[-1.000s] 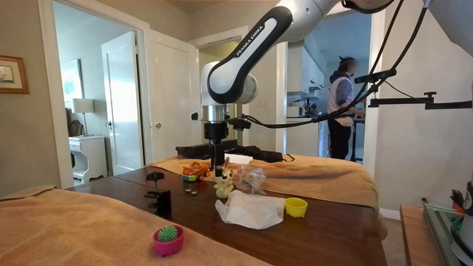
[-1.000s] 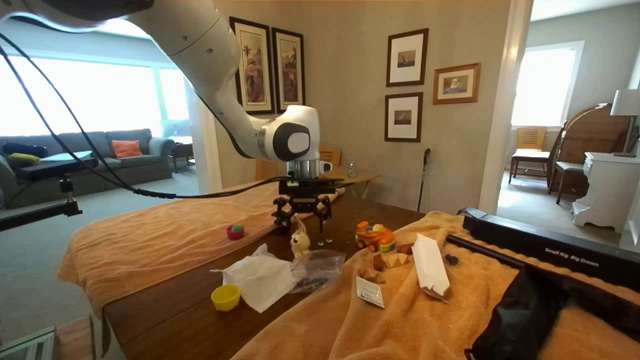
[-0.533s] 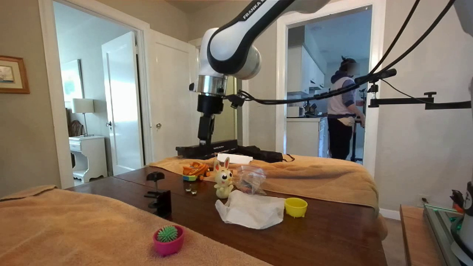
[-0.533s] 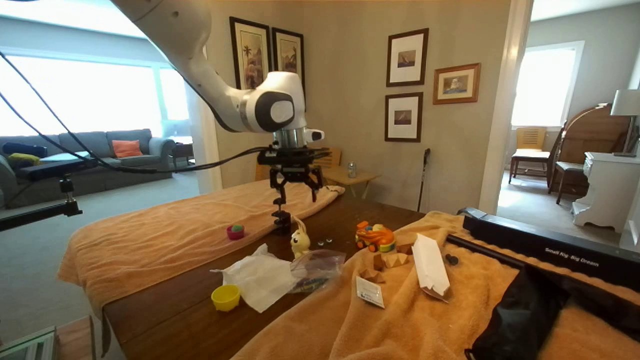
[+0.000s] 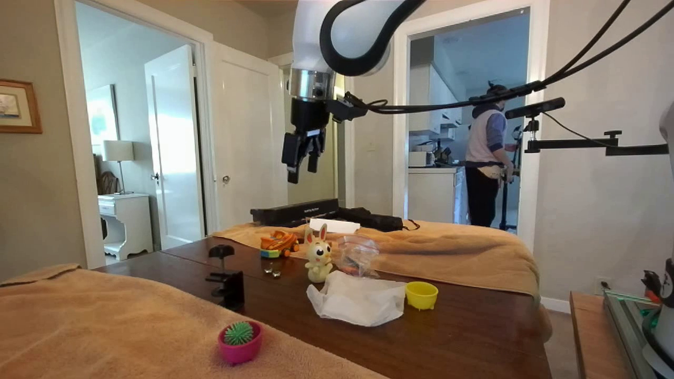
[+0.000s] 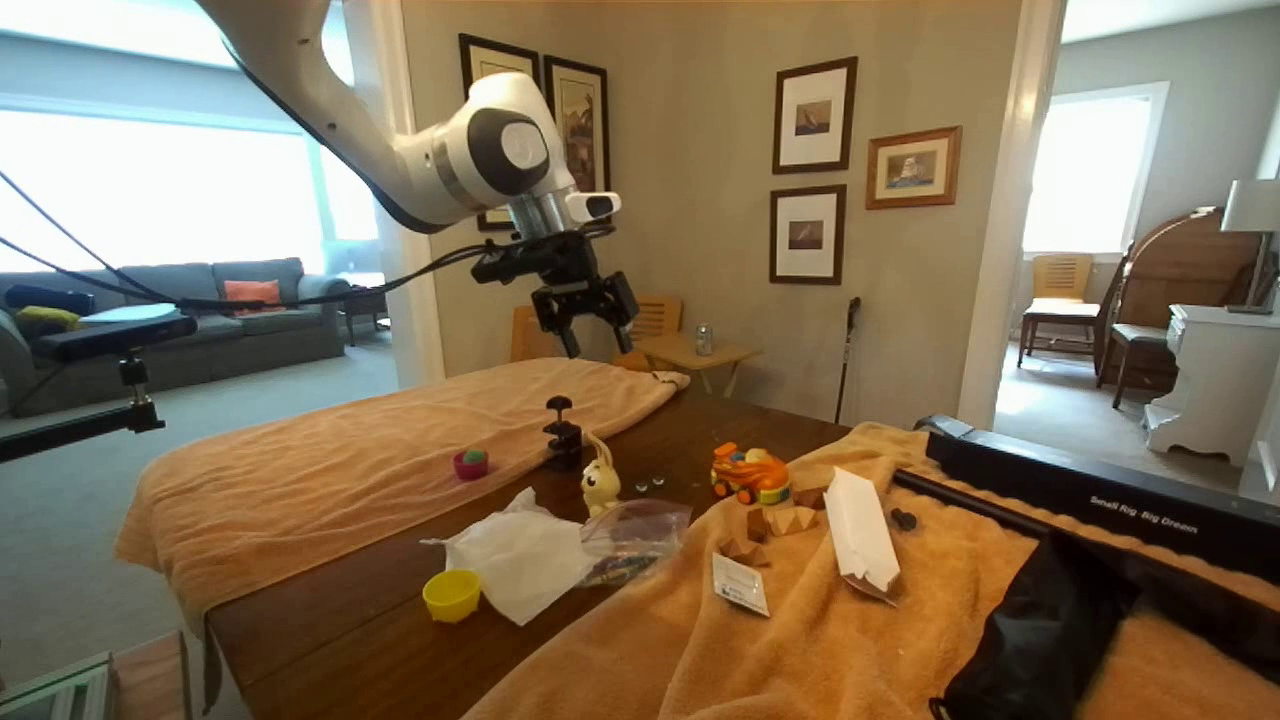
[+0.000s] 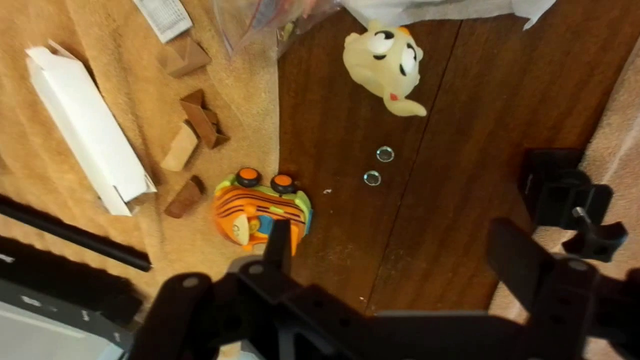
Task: Turn the doll to the left
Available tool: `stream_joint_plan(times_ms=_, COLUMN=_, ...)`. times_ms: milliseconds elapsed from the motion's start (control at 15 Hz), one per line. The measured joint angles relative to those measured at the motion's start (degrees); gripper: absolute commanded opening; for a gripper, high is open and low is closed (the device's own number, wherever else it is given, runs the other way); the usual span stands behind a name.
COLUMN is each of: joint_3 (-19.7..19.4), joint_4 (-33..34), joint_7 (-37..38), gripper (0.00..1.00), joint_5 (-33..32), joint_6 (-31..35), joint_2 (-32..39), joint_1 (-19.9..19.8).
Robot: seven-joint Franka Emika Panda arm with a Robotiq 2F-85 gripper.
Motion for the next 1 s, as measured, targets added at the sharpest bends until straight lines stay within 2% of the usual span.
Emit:
stream_joint_plan(times_ms=267, joint_3=-0.08, joint_4=-2.25, joint_7=13.59, gripper=1.0, joint_5=-3.42, joint_6=-6.76, joint_2=-2.87, joint_1=0.15)
stream_joint_plan(times_ms=467, joint_3=0.52, joint_4=-2.36, joint_7=18.36, gripper=1.0, joint_5=-1.7, joint_6=-16.06, joint_2=-4.07, joint_1=0.15)
stream_joint_plan(times_ms=600, joint_3=0.76, joint_4=-2.32, joint_7=19.57, gripper=1.0, joint_5=2.28, joint_6=-20.94, joint_2=-4.59, joint_1=0.15)
stream_joint_plan(times_ms=800, joint_3=0.75, joint_4=-2.42, joint_7=18.96, gripper=1.0, joint_5=9.56, joint_6=-21.35, joint_2=-4.82, joint_1=0.02)
stream_joint_plan(times_ms=1000, joint_3=0.59, joint_4=-2.92, joint_7=17.48, gripper=1.0, joint_5=14.16, joint_6=-17.67, joint_2=-4.82, joint_1=-0.29)
